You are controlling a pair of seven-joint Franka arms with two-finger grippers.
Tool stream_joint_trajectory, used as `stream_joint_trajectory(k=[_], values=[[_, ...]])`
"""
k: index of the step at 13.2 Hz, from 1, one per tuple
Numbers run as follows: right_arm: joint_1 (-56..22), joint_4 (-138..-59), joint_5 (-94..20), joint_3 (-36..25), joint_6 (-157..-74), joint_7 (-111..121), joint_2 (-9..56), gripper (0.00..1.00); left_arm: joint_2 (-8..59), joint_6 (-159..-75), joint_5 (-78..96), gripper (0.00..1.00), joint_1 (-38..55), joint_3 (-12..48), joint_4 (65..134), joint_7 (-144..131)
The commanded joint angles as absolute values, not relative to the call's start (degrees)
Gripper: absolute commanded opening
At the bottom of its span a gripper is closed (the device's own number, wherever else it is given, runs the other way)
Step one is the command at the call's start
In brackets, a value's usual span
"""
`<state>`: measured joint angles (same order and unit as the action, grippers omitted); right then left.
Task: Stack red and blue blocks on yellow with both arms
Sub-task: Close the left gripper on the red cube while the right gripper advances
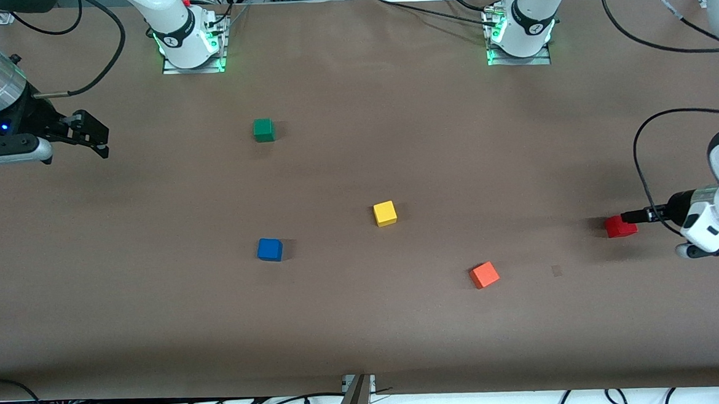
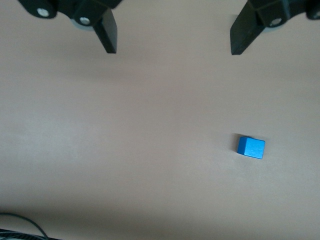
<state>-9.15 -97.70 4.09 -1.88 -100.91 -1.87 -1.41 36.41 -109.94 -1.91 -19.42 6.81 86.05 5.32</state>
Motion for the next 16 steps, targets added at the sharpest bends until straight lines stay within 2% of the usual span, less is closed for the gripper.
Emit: stream_joint_trajectory(k=[1, 4, 6, 16], values=[[-9.40, -97.65, 4.66, -1.23, -103.35, -2.02, 0.43, 1.00, 37.00, -114.94, -3.87, 1.00, -19.51, 6.86, 88.75, 7.21], [-10.55, -97.56, 4.66, -1.14, -102.05, -1.41, -0.17, 1.00, 37.00, -120.31, -3.95, 1.00, -19.60, 6.86, 92.63, 7.29], [-10.55, -97.38, 4.66, -1.14, -99.59, -1.93, -0.26, 1.00, 37.44, -120.76, -4.04, 1.00, -19.69, 6.86, 93.16, 7.29], [-10.81, -97.82, 3.96, -1.14, -99.58, -6.14, 2.02, 1.00, 39.11, -125.94, -7.82, 1.00, -20.92, 6.86, 95.36, 7.21]])
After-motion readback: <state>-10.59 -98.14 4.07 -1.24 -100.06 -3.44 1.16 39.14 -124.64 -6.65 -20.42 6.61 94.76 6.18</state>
